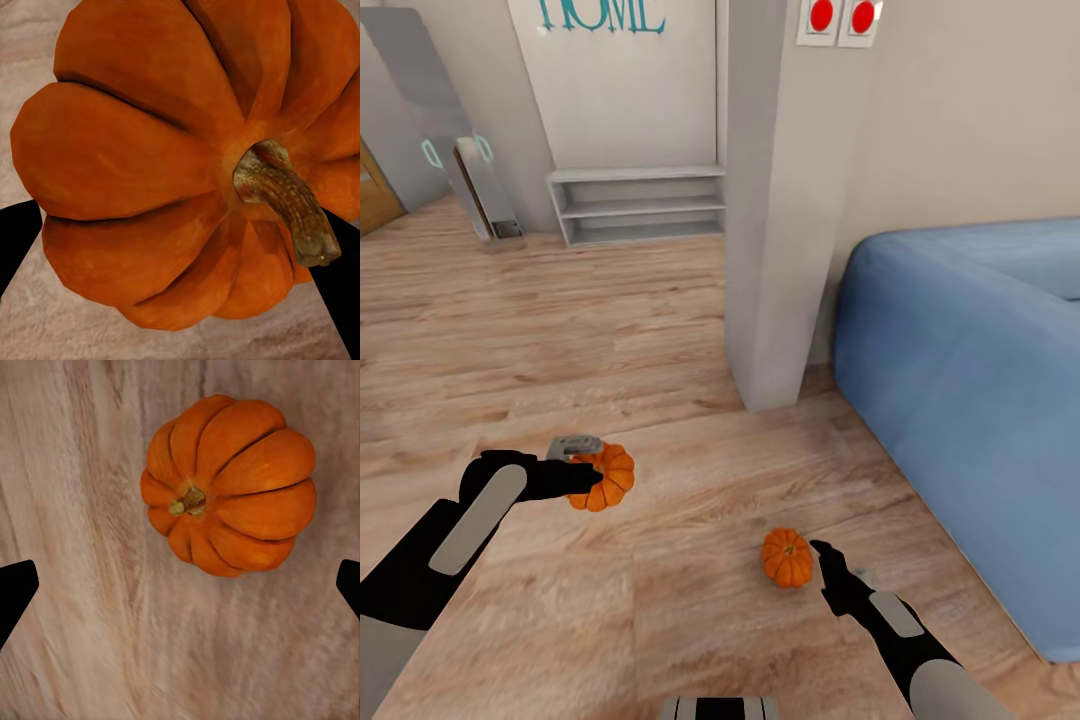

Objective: Place each of the two pumpkins and all three candles from the living room inside a cabinet in the living room (use any cabinet), then make sure every cabinet is closed, and position the cauldron so it is next to a table in the living room.

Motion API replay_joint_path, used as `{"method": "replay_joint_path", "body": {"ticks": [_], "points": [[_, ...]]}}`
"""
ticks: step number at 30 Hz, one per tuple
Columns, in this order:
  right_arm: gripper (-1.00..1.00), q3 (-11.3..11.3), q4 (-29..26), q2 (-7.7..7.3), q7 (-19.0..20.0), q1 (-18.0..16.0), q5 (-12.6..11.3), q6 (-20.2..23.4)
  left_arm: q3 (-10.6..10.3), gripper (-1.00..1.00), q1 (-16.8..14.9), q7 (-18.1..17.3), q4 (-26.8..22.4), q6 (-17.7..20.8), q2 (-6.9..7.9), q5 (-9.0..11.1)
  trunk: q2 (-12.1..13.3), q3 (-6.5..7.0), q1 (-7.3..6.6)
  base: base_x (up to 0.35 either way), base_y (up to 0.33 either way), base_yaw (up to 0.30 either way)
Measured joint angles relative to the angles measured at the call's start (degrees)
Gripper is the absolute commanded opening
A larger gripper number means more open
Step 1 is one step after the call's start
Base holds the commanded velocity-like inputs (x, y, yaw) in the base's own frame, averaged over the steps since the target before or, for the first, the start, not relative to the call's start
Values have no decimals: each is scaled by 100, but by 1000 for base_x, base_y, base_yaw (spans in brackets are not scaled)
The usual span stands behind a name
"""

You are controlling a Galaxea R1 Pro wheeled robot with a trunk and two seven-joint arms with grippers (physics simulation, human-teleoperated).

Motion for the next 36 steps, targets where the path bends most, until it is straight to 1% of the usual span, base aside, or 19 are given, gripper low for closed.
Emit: {"method": "replay_joint_path", "body": {"ticks": [8,14,18,25,26,30,36], "points": [[100,0,5,0,-5,0,6,5,0,-100,0,0,-5,-1,0,5,0,0,2,35,0,0],[100,0,9,-2,-7,0,8,5,-1,-100,1,0,-5,0,-5,6,-8,-133,18,3,0,0],[100,9,9,-1,-13,0,6,6,0,-100,-3,0,-6,-1,-8,4,-8,-133,17,0,0,0],[100,33,9,0,-3,-6,7,13,0,-100,-4,0,-6,0,-9,4,-17,-288,36,0,0,0],[100,53,7,0,-1,-7,7,14,0,-100,-4,0,-7,0,-9,4,-18,-310,38,0,0,0],[100,175,4,0,2,-10,6,14,0,-100,-5,0,-3,0,-9,4,-19,-310,38,0,0,0],[100,260,0,0,74,-16,8,14,0,-100,-4,0,-7,0,-9,3,-26,-443,54,0,0,0]]}}
